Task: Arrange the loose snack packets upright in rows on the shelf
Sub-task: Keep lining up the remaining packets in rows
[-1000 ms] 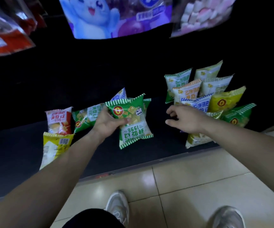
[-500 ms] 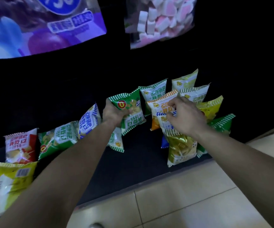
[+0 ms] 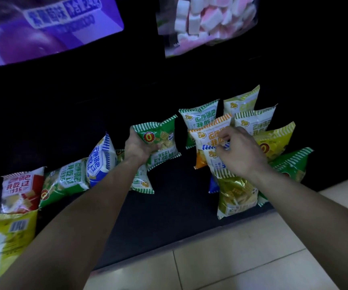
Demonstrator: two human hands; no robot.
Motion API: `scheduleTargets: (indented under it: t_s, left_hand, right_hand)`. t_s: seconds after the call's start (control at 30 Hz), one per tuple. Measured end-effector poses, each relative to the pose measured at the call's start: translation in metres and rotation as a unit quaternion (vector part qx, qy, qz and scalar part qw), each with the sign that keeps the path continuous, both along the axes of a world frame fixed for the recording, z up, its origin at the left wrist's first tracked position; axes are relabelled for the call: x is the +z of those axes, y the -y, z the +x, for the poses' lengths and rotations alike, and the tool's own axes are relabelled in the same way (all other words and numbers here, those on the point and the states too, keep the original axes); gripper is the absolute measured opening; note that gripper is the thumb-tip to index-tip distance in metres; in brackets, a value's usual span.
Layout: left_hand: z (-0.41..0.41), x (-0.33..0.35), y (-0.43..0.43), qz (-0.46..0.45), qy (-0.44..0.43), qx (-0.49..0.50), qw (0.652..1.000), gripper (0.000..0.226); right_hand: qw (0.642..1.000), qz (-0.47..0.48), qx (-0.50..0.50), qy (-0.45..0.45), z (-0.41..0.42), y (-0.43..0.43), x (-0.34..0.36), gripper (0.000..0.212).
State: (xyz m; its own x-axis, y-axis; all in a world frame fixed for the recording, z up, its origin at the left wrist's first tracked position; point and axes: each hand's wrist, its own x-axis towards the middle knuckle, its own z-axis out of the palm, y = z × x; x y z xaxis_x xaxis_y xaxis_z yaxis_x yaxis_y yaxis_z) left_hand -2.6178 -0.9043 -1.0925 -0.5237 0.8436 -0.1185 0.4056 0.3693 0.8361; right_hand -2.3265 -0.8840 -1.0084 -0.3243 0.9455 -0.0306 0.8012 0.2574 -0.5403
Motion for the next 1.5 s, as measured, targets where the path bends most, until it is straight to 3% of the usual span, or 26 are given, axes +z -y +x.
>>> scheduleTargets:
  t_s: [0.2, 0.43, 0.6, 0.7, 1.03, 1.17, 1.3, 1.5]
  left_hand:
    - [0.009, 0.005, -0.010, -0.006, -0.016, 0.006, 1.000, 0.089]
    - [0.000, 0.003, -0.008, -0.062, -0.039, 0.029, 0.997, 0.076]
    - [-0.011, 0.020, 0.004, -0.055, -0.012, 0.034, 0.998, 0.091]
    - [-0.021, 0.044, 0.026, -0.045, -0.014, 0.022, 0.999, 0.087]
    - [-0.081, 0.110, 0.155, -0.090, -0.165, -0.025, 0.982, 0.067]
    - [-0.111, 0.100, 0.200, -0.153, -0.182, -0.021, 0.971, 0.068]
    - [-0.133, 0.079, 0.227, -0.149, -0.169, 0.004, 0.974, 0.069]
    - [-0.145, 0.056, 0.231, -0.089, -0.120, 0.067, 0.987, 0.057]
  right_hand:
    - [1.000, -0.006, 0.004, 0.009, -0.007, 0.007, -0.004, 0.037]
    - [1.000, 0.001, 0.001, 0.028, -0.011, 0.010, -0.008, 0.038]
    - [0.999, 0.008, 0.015, 0.050, -0.018, 0.014, 0.001, 0.041]
    - [0.997, 0.006, 0.030, 0.073, -0.026, 0.020, 0.016, 0.044]
    - [0.991, 0.013, 0.103, 0.087, -0.089, 0.074, 0.051, 0.048]
    - [0.988, -0.031, 0.133, 0.069, -0.129, 0.095, 0.030, 0.049]
    - [0.982, -0.100, 0.149, 0.057, -0.185, 0.107, -0.003, 0.055]
    - [0.980, -0.189, 0.045, -0.049, -0.277, 0.097, -0.042, 0.058]
